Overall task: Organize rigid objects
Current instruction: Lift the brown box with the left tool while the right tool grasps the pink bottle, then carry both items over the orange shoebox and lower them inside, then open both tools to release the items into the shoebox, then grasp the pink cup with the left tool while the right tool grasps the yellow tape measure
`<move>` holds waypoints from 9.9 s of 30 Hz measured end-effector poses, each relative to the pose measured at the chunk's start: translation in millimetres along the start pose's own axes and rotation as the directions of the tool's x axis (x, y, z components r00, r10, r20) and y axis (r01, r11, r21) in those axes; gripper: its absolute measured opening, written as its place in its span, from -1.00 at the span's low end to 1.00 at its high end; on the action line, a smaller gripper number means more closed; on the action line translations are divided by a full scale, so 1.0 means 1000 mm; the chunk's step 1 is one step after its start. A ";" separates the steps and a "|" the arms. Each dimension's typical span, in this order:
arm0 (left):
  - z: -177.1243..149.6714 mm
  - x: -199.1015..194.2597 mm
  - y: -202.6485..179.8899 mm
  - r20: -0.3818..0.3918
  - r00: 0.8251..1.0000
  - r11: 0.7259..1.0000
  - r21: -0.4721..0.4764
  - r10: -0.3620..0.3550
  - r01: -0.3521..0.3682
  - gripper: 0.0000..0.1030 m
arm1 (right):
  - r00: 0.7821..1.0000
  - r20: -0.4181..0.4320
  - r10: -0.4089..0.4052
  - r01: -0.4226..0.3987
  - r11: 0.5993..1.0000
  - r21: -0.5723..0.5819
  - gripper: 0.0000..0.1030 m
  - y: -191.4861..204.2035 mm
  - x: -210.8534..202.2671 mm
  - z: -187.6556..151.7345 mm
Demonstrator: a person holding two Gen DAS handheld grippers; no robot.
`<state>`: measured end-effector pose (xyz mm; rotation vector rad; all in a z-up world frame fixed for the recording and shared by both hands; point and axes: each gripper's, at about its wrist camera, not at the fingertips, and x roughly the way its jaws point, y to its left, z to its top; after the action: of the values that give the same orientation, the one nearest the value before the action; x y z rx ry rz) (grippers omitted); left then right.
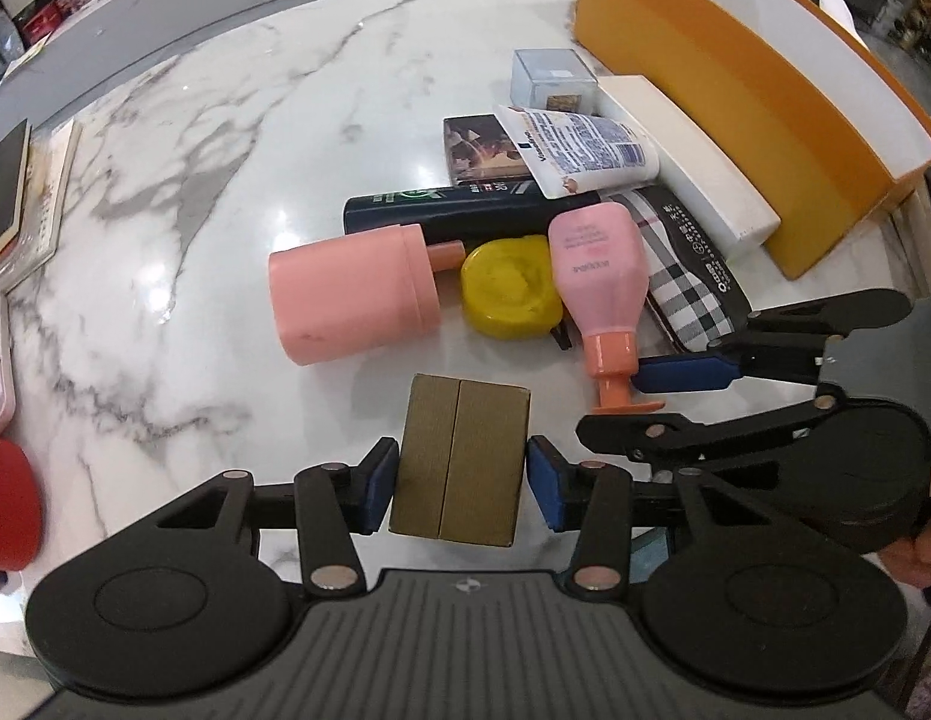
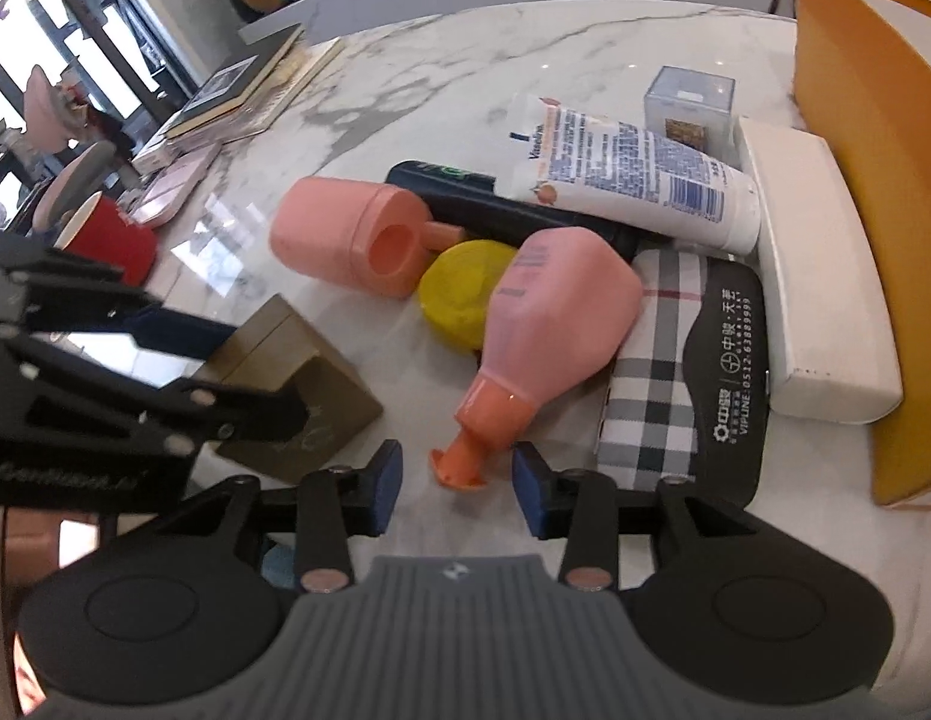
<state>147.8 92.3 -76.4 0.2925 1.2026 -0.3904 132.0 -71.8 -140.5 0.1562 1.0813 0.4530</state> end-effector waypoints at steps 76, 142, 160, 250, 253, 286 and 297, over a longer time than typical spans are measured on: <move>-0.012 -0.009 0.033 0.004 1.000 0.989 -0.143 0.023 -0.022 0.04 | 0.988 -0.147 -0.053 -0.019 0.894 -0.448 -0.31 0.061 0.055 0.056; 0.166 0.030 -0.237 -0.024 0.994 0.960 0.259 -0.104 0.107 0.00 | 0.941 0.279 -0.192 0.105 0.949 0.297 -0.50 -0.208 -0.164 0.021; 0.144 -0.024 -0.179 0.165 0.966 0.977 0.107 -0.200 0.184 -0.01 | 0.953 0.241 -0.185 0.122 0.960 0.251 -0.50 -0.199 -0.147 0.022; 0.041 0.008 0.017 0.184 0.983 0.873 0.483 -0.018 -0.074 0.48 | 0.998 -0.064 -0.020 0.011 0.989 -0.145 0.15 0.000 0.021 0.075; 0.043 0.019 0.015 0.143 0.989 0.807 0.587 -0.021 -0.068 0.49 | 0.997 -0.069 -0.025 0.015 0.989 -0.145 0.17 0.002 0.030 0.077; 0.055 0.047 0.045 -0.068 0.991 0.990 0.078 -0.112 0.118 0.48 | 0.998 -0.028 -0.050 0.041 0.962 -0.269 0.19 0.018 0.040 0.061; 0.064 0.058 0.046 -0.088 0.986 0.990 -0.021 -0.142 0.140 0.22 | 0.997 0.012 -0.076 0.076 0.948 -0.308 0.04 0.021 0.047 0.062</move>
<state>239.8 98.7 -108.7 0.2144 1.3175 -0.4953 198.1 -26.7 -142.3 -0.1621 0.9995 0.5461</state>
